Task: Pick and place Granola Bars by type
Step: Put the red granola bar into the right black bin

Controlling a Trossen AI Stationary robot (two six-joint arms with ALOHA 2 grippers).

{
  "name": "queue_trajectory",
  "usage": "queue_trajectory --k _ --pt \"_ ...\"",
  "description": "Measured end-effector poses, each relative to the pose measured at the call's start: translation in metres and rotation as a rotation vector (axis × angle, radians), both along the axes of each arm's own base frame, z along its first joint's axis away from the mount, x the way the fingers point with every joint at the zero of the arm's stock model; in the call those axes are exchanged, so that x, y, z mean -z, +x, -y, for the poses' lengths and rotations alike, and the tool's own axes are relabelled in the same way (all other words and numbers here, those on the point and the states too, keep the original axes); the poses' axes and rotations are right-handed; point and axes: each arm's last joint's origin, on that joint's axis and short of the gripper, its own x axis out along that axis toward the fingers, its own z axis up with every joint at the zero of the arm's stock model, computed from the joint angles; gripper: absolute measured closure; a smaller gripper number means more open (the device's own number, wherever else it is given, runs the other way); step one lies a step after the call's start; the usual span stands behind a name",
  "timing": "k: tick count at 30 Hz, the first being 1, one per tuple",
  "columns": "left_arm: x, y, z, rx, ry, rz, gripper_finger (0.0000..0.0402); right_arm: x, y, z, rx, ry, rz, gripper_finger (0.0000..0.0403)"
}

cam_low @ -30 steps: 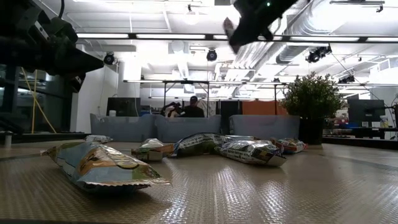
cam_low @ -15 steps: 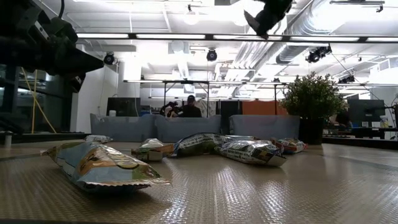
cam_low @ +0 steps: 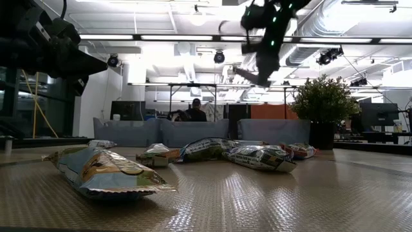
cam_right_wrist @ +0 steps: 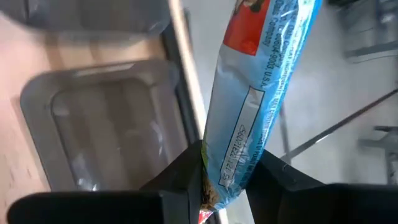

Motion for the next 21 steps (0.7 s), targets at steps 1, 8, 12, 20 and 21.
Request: queue_trajectory --k 1,8,12,20,21 --pt "0.000 0.000 0.000 -0.001 0.000 0.000 0.0401 0.008 0.002 0.003 -0.007 0.016 -0.038 0.0316" --pt "0.000 0.000 0.000 0.000 0.000 0.000 0.0401 0.051 0.011 0.012 -0.065 0.125 -0.233 0.0316" --pt "0.000 0.000 0.000 0.000 0.000 0.000 0.0401 0.062 0.012 0.013 -0.113 0.155 -0.317 0.0316" --pt "0.000 0.000 0.000 0.000 0.000 0.000 0.0401 0.068 0.004 0.010 -0.162 0.197 -0.435 0.0316" --pt "0.000 0.000 0.000 0.000 0.000 0.000 0.0401 0.068 0.004 0.010 -0.175 0.203 -0.439 0.0316"
